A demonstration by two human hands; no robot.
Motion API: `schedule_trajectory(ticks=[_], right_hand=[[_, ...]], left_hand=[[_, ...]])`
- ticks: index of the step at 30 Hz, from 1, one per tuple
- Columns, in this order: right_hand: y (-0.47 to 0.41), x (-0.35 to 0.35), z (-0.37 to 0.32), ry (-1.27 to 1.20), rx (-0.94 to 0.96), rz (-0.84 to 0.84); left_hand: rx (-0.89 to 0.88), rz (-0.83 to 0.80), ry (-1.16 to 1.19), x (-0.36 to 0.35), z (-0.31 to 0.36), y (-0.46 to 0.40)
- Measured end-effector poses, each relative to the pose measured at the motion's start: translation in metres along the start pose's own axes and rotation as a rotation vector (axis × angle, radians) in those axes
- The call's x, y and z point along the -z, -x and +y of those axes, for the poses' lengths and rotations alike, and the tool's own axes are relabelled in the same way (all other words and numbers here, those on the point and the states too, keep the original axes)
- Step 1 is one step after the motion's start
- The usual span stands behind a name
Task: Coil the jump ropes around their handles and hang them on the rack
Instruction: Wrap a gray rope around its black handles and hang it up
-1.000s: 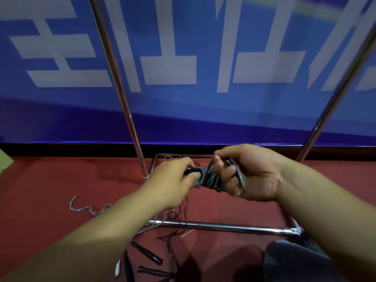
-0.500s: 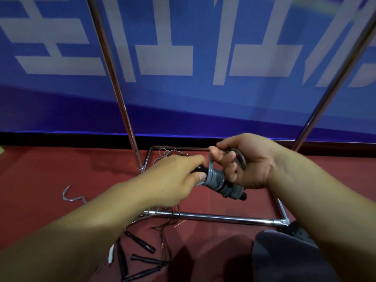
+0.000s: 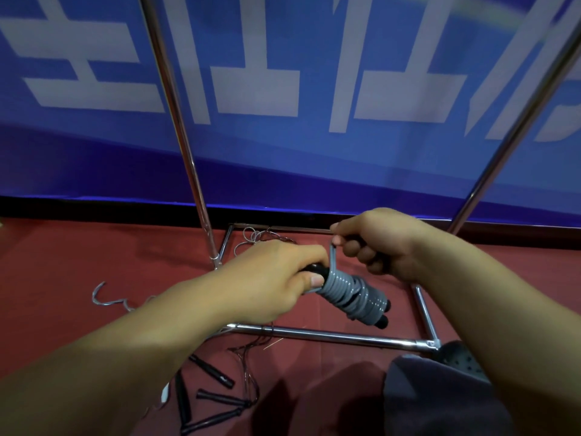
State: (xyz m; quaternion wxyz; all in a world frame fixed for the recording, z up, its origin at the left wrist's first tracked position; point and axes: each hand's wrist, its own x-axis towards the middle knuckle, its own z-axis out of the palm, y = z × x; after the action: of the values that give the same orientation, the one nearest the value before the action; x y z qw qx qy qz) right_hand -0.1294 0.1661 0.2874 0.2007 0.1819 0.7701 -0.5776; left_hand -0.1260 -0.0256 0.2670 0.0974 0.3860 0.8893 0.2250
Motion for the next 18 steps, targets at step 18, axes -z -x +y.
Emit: schedule_trajectory(ticks=[18], right_hand=[[-0.002, 0.031, 0.010, -0.026, 0.234, -0.322]], left_hand=[[-0.059, 0.043, 1.082, 0.003, 0.006, 0.003]])
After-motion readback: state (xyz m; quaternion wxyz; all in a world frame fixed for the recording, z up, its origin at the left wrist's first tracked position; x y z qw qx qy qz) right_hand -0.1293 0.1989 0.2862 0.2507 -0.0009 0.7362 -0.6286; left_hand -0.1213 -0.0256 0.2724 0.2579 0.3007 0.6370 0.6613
